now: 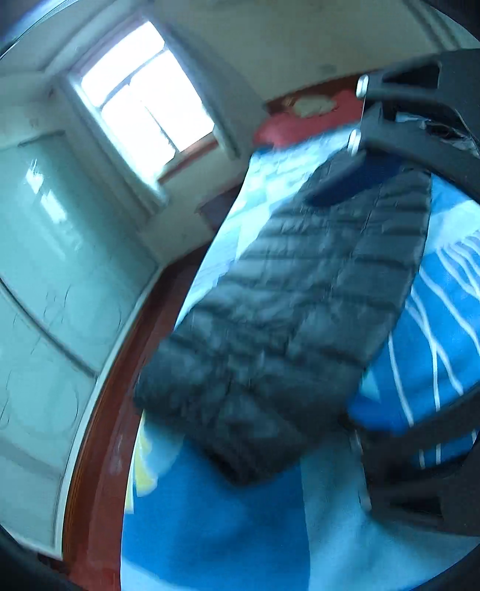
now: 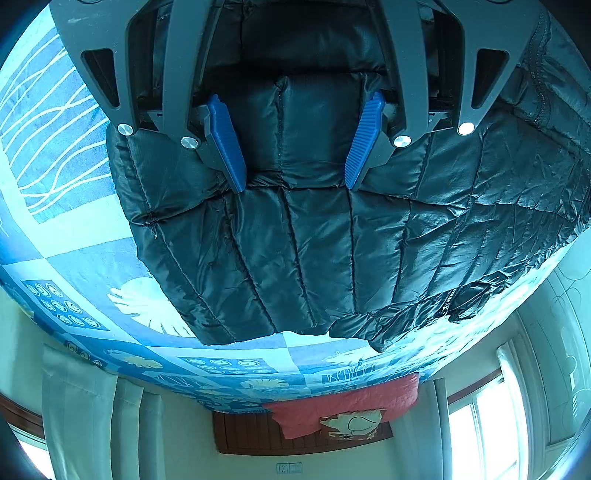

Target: Fold large clothes

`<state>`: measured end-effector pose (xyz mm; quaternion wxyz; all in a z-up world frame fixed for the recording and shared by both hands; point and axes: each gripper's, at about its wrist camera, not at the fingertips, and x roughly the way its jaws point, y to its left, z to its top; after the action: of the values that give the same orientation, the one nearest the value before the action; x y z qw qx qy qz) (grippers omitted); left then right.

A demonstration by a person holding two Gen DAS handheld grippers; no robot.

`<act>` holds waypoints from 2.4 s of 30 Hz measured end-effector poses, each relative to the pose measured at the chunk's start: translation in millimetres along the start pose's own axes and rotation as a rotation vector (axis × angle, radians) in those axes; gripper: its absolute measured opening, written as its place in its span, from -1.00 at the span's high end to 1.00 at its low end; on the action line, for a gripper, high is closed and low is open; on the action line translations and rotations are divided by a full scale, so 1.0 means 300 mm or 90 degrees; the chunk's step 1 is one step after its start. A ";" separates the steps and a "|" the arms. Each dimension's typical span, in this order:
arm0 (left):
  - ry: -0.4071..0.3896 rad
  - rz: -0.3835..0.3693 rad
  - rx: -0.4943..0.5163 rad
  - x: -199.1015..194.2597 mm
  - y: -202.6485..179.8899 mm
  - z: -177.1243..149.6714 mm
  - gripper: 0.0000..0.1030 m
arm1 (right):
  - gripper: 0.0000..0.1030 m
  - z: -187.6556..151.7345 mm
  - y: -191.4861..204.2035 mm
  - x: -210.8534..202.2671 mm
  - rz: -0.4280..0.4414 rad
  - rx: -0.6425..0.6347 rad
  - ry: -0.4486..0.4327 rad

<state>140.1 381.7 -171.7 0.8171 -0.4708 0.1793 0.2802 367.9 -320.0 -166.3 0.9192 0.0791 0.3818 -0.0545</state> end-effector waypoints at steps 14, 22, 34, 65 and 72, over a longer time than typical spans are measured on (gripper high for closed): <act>-0.072 0.036 0.174 -0.067 -0.231 -0.001 0.86 | -0.08 -0.001 -0.001 0.000 0.002 0.002 -0.001; -0.028 -0.059 0.418 -0.076 -0.665 -0.291 0.86 | -0.08 0.004 -0.003 -0.005 0.013 0.011 -0.004; 0.082 -0.166 0.736 -0.040 -1.147 -0.944 0.86 | -0.09 0.000 -0.027 -0.001 0.037 0.032 -0.012; 0.077 -0.205 0.804 -0.182 -1.054 -0.967 -0.41 | -0.09 0.067 0.221 -0.096 0.240 0.080 0.022; 0.049 -0.129 0.749 -0.133 -0.939 -0.748 -0.41 | 0.56 0.054 0.435 0.024 0.198 0.009 0.086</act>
<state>279.1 62.4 -71.8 0.9562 0.0362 0.2879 0.0373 405.1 -195.4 -146.7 0.8881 0.1472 0.4257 0.0915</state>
